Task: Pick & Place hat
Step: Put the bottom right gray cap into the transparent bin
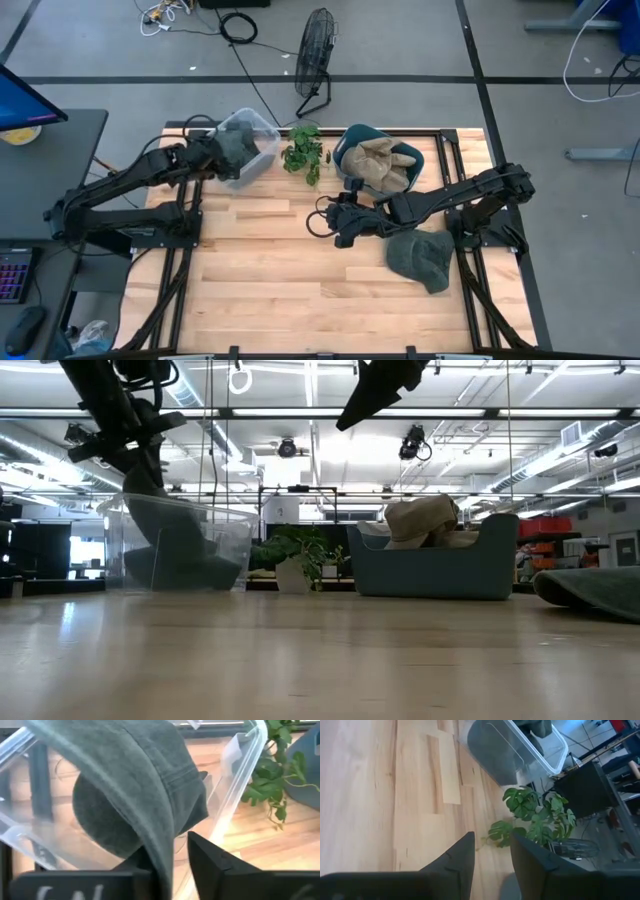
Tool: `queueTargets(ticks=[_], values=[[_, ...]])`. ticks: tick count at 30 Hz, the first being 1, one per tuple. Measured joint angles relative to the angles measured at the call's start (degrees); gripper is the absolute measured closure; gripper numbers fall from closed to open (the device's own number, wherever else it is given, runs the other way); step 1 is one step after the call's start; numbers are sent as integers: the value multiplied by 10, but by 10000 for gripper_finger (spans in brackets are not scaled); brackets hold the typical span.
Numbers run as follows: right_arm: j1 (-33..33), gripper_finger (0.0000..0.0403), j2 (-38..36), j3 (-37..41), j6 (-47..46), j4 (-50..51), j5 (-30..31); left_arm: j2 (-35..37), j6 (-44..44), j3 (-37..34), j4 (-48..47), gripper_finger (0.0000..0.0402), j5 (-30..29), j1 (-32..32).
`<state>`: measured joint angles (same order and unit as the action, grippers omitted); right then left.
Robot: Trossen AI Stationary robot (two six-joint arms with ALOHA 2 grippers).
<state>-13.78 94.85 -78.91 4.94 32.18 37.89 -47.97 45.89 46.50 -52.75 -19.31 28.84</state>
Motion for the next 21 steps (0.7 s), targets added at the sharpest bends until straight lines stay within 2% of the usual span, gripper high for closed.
queueTargets(ticks=[3, 6, 10, 16, 21], values=[[0, 272, 0, 0, 7, 0, 0, 0, -1, 3, 19, 269, 3, 2], [0, 272, 0, 0, 7, 0, 0, 4, -1, 36, 19, 241, 7, 2], [0, 272, 0, 0, 7, 0, 0, 4, -17, 109, -1, 229, 11, 2], [0, 272, 0, 0, 7, 0, 0, 4, -81, 205, -46, 248, -15, 2], [2, 272, 0, 0, 7, -1, 0, 0, -86, 190, -45, 297, -14, 2]])
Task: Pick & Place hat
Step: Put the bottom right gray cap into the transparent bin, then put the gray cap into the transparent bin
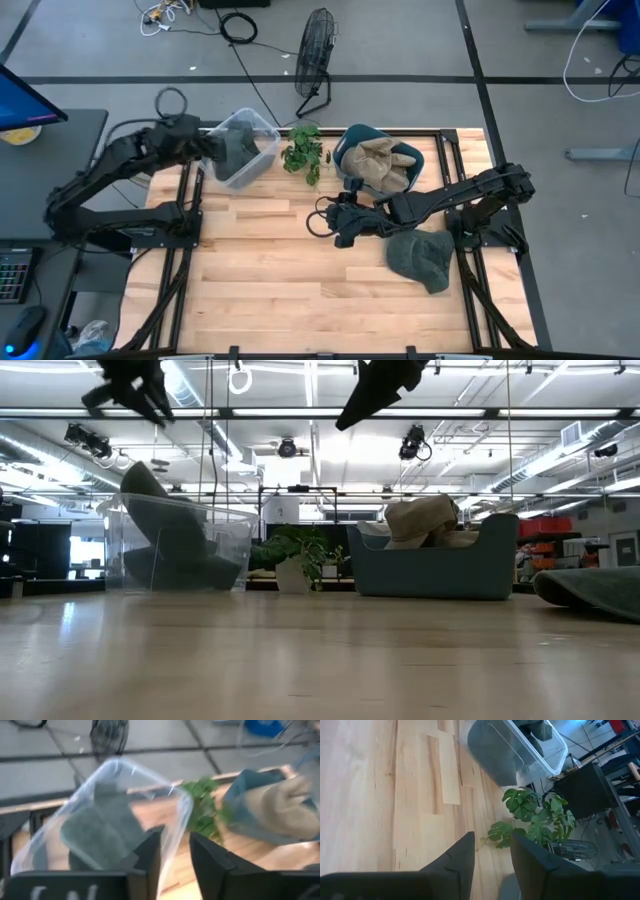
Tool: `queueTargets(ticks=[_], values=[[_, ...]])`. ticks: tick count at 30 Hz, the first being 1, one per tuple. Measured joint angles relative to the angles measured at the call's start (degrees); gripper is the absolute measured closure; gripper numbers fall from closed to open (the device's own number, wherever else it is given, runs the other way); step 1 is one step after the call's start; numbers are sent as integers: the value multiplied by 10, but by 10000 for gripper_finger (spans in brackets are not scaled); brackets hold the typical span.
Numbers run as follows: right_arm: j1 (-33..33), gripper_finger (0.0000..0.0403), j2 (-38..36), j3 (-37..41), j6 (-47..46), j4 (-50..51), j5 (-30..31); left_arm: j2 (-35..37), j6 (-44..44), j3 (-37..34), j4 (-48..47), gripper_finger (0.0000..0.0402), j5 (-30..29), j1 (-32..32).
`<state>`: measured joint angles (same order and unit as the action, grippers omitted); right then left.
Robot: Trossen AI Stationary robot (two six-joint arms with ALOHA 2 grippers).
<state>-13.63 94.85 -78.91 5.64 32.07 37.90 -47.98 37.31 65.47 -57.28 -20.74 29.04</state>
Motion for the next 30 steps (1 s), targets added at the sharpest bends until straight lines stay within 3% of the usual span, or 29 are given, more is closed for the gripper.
queueTargets(ticks=[6, 12, 17, 22, 30], values=[[2, 272, 0, 0, -6, -15, 0, -19, 50, -115, 0, 388, 1, 9], [3, 272, 0, 0, -6, -26, -2, -34, 85, -217, 13, 397, 0, 31], [9, 273, 0, 0, -6, -29, -41, -34, 84, -267, 53, 398, 6, 62], [13, 273, 0, 0, -1, -30, -49, -34, 55, -258, 70, 398, 38, 84], [13, 273, 0, 0, 73, -53, -45, -33, -9, -133, 70, 399, 39, 84]])
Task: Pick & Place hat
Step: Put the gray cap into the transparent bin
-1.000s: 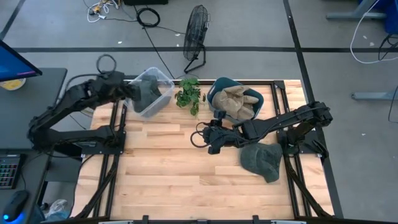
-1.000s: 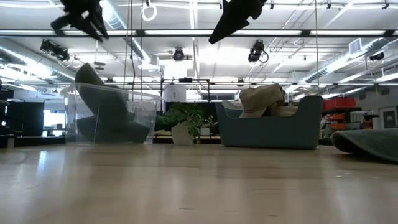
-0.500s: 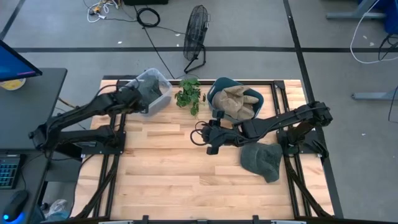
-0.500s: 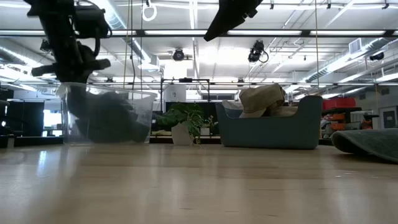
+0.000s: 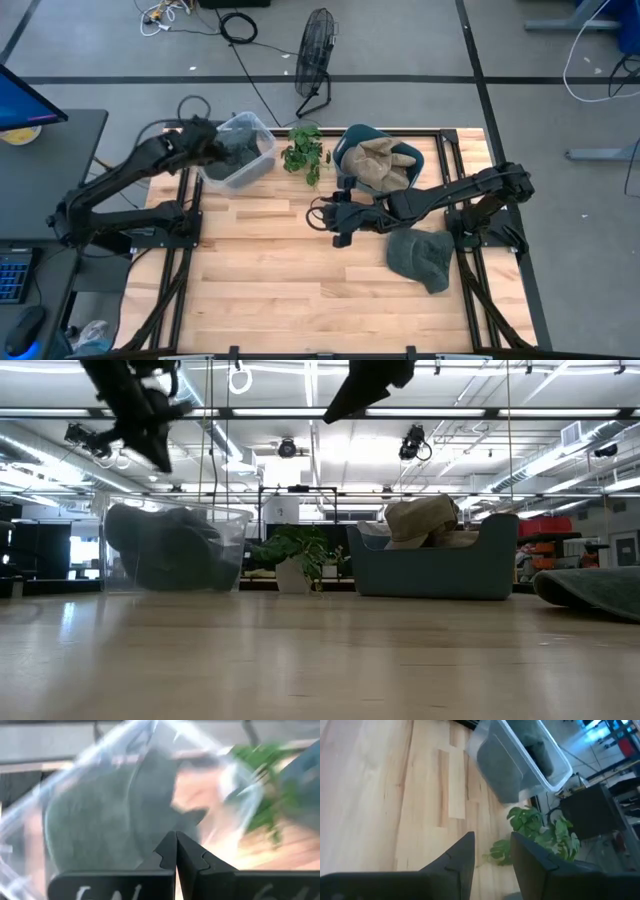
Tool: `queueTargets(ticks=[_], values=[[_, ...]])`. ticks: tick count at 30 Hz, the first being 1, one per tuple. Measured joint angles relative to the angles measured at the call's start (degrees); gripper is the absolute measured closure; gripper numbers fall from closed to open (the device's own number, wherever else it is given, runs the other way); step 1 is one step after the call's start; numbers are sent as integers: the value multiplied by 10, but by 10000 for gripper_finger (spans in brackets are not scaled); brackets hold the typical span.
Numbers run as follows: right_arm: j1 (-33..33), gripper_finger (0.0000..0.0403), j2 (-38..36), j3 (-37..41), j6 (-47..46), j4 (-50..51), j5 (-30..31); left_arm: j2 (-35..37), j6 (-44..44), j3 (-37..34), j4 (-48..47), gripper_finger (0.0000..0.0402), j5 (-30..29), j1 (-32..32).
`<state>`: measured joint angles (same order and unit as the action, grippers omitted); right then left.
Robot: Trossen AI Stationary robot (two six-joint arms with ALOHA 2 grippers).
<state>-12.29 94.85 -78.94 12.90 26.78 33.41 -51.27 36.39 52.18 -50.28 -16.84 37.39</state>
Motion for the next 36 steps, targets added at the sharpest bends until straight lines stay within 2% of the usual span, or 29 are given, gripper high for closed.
queueTargets(ticks=[2, 4, 7, 13, 19, 23, 30, 36], values=[[0, 273, -1, -2, 1, 11, -2, 0, -3, 35, 2, 399, 0, -5], [0, 273, -7, -13, -14, 42, -32, 0, -20, 68, 7, 399, 13, -15], [-2, 273, -23, -35, -69, 115, -83, 0, -66, 104, 31, 399, 65, -36], [-31, 273, -74, -49, -161, 284, -123, -1, -90, 119, 69, 382, 154, -99], [-90, 272, -102, -49, -219, 429, -212, -24, -90, 119, 75, 337, 153, -199], [-127, 268, -101, -21, -219, 492, -245, -53, -86, 119, 116, 303, 139, -266], [-144, 232, -100, 80, -209, 512, -320, -114, -86, 119, 175, 271, 135, -337], [-144, 189, -99, 163, -112, 521, -331, -157, -64, 119, 176, 269, 117, -366]])
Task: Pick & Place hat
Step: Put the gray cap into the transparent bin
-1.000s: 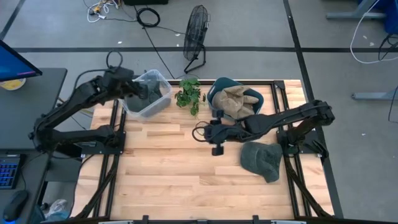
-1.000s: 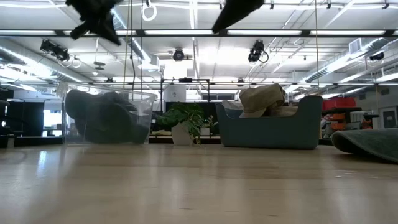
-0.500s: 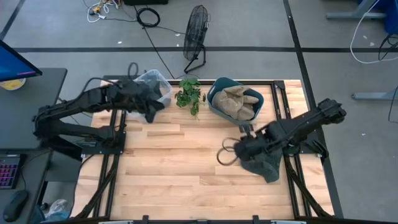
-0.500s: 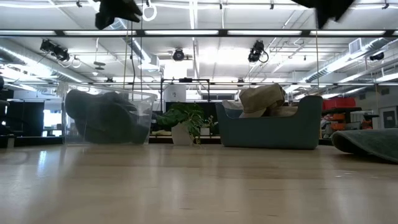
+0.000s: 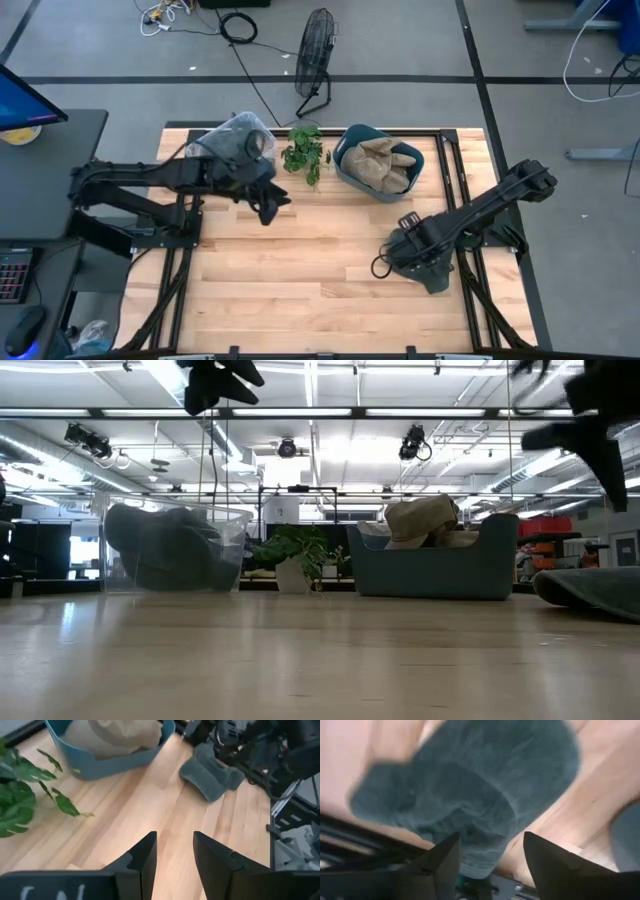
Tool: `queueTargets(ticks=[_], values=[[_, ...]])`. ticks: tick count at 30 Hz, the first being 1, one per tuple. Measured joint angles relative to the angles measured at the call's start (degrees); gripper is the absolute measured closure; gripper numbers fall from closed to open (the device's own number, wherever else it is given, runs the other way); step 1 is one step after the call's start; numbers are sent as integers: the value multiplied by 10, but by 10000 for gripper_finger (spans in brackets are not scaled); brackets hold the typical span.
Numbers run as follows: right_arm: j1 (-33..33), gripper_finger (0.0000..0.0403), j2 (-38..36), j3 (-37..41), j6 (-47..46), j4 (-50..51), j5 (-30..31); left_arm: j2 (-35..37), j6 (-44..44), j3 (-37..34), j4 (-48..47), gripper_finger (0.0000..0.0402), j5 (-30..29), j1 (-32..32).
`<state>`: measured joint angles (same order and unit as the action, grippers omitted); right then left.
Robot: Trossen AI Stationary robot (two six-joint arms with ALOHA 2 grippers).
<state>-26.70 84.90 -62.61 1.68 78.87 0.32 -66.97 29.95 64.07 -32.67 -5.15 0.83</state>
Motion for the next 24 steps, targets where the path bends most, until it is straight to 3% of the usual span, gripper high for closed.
queueTargets(ticks=[8, 13, 17, 24], values=[[1, 156, 0, 81, 38, -44, 16, -25, 13, 0, 48, 269, -2, -27], [1, 156, 4, 87, 38, -53, 15, -22, 14, 0, 100, 269, -1, -36], [1, 156, 16, 87, 38, -96, -33, -20, 24, 0, 139, 269, -1, -37], [3, 158, 58, 87, 34, -166, 8, -20, 24, 0, 152, 269, -1, -37]])
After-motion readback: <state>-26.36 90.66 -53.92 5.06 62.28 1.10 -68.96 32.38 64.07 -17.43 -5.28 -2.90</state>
